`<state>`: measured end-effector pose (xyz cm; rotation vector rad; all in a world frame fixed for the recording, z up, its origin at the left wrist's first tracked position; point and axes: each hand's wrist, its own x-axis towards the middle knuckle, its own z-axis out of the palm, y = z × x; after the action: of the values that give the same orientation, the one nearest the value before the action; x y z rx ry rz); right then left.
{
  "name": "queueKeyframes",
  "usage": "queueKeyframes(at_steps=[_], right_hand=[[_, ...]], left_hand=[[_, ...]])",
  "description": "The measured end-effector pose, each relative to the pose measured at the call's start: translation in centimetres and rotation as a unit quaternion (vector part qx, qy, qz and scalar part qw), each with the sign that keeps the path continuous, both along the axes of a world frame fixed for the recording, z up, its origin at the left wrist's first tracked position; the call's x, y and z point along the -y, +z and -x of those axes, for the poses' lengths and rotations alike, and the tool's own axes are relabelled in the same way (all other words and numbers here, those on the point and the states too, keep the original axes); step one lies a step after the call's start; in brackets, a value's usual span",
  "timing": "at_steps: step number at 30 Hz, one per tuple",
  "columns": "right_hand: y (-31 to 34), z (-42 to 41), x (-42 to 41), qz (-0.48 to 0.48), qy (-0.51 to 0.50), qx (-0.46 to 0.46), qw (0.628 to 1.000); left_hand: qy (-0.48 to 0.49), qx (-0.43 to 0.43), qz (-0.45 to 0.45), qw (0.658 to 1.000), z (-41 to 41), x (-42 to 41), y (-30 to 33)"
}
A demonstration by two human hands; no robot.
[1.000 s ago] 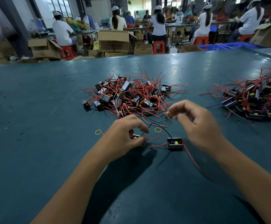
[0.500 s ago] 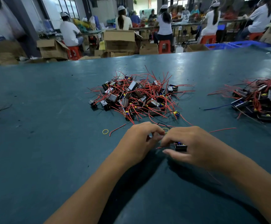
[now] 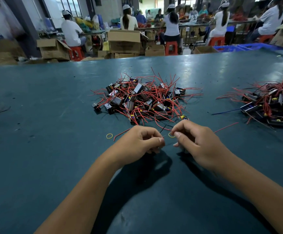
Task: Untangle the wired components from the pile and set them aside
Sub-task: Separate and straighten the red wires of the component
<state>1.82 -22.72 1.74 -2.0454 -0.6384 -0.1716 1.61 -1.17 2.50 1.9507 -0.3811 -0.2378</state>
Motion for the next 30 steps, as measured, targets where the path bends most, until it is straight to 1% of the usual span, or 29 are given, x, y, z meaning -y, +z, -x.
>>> queueKeyframes(at_steps=[2, 4, 8, 11, 17, 30], right_hand=[[-0.1, -0.1, -0.1, -0.029, -0.024, -0.018, 0.999], [-0.3, -0.1, -0.2, -0.042, -0.038, -0.013, 0.998], [-0.3, 0.2, -0.6, -0.025, -0.058, 0.027, 0.998], [-0.4, 0.2, -0.9, -0.015, -0.068, 0.039, 0.997], [-0.6, 0.4, -1.3, -0.016, -0.064, 0.045, 0.997], [-0.8, 0.4, -1.6, -0.043, -0.099, 0.046, 0.993]], left_hand=[[-0.011, -0.015, 0.036, 0.999, 0.0, -0.4, 0.0], [-0.012, -0.017, 0.061, 0.998, 0.1, -0.6, -0.1], [-0.037, -0.046, 0.101, 0.993, 0.4, 0.0, -0.4], [-0.019, -0.047, 0.123, 0.991, 0.2, 0.4, -0.7], [0.012, -0.043, 0.134, 0.990, 0.2, 0.8, -1.1], [0.026, -0.050, 0.151, 0.987, 0.2, 0.8, -1.1]])
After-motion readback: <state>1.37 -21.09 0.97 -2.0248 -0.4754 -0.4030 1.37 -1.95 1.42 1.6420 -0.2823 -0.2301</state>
